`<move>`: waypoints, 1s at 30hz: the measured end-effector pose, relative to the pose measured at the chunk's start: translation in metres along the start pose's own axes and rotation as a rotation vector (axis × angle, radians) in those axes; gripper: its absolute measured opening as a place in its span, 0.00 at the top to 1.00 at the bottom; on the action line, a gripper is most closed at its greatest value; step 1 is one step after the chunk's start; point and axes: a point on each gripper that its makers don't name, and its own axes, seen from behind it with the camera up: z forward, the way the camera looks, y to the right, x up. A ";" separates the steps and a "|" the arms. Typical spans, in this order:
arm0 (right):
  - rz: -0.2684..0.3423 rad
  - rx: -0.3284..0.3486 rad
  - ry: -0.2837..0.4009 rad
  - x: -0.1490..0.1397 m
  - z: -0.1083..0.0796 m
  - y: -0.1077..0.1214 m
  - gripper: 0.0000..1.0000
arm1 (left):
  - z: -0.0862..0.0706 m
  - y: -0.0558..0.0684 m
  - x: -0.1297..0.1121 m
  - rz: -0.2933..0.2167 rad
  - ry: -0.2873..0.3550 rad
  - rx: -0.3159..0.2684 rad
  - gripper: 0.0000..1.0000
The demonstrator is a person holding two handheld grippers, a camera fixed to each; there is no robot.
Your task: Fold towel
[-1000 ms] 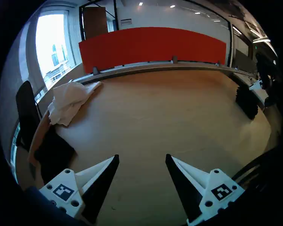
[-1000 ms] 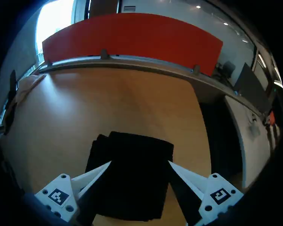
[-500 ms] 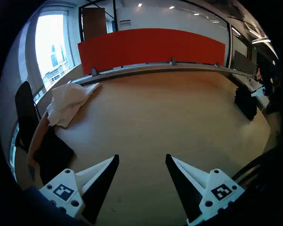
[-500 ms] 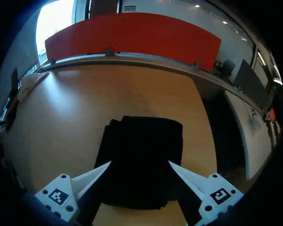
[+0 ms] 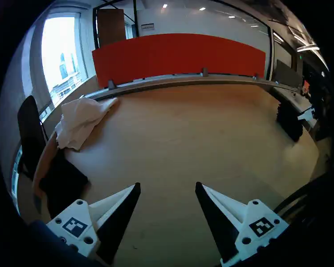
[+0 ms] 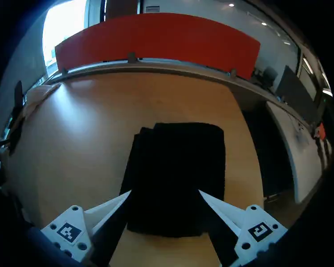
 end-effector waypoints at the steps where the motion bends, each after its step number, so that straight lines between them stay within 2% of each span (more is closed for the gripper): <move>1: -0.002 -0.001 -0.005 -0.003 0.001 0.000 0.04 | 0.000 -0.001 0.000 0.001 0.000 0.001 0.09; 6: -0.010 -0.010 -0.029 -0.017 0.004 0.001 0.04 | -0.002 -0.003 -0.002 -0.001 0.000 0.005 0.09; 12: -0.001 -0.011 -0.026 -0.019 0.004 0.001 0.04 | -0.003 -0.005 -0.005 0.001 -0.006 0.008 0.09; 24: 0.013 -0.013 0.029 0.001 -0.006 -0.001 0.04 | -0.001 -0.006 0.000 -0.005 0.005 0.009 0.09; 30: 0.052 -0.057 0.096 0.016 -0.013 0.006 0.04 | 0.000 -0.007 0.000 -0.010 0.009 0.011 0.09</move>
